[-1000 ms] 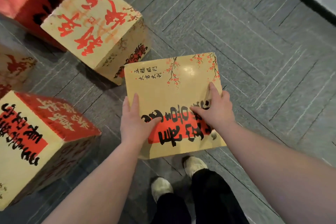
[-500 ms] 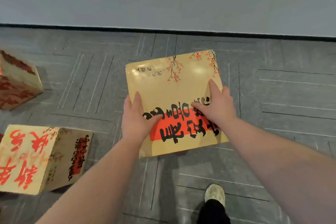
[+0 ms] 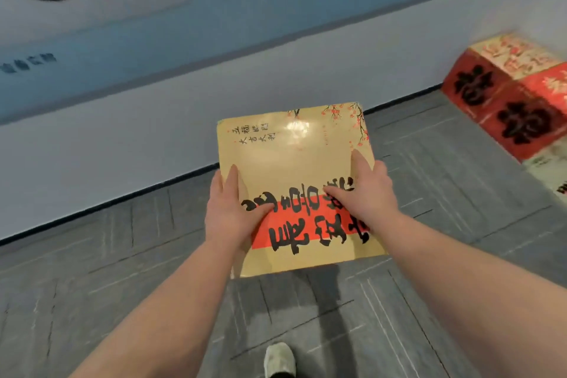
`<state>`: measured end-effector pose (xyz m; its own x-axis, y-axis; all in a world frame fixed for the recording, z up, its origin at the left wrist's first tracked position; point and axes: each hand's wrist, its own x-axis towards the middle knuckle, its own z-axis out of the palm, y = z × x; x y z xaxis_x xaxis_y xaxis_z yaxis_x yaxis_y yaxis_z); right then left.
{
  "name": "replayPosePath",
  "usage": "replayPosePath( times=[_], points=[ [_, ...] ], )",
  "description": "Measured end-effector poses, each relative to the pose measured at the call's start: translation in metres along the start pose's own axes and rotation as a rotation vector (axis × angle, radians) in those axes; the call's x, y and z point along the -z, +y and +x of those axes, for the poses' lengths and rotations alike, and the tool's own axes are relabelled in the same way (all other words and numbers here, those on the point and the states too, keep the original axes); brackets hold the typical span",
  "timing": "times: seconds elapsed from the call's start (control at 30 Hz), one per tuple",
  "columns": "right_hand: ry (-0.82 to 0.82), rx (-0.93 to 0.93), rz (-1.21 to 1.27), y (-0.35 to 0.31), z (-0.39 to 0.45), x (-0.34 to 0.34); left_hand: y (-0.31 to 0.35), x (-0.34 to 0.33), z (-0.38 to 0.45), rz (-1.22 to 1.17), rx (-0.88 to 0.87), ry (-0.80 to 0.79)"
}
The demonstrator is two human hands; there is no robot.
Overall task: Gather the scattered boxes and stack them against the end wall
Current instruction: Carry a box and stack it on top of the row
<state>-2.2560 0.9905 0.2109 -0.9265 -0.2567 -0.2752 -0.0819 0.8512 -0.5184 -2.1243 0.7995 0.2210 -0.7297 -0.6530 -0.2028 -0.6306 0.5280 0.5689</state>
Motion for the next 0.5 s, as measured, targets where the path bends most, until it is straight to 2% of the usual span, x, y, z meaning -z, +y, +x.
replayPosePath(
  times=[0.27, 0.5],
  points=[
    [0.242, -0.316, 0.065, 0.095, 0.127, 0.135, 0.207, -0.098, 0.140, -0.008, -0.377, -0.203],
    [0.354, -0.520, 0.143, 0.169, 0.201, 0.221, 0.360, -0.172, 0.207, 0.045, -0.603, -0.347]
  ],
)
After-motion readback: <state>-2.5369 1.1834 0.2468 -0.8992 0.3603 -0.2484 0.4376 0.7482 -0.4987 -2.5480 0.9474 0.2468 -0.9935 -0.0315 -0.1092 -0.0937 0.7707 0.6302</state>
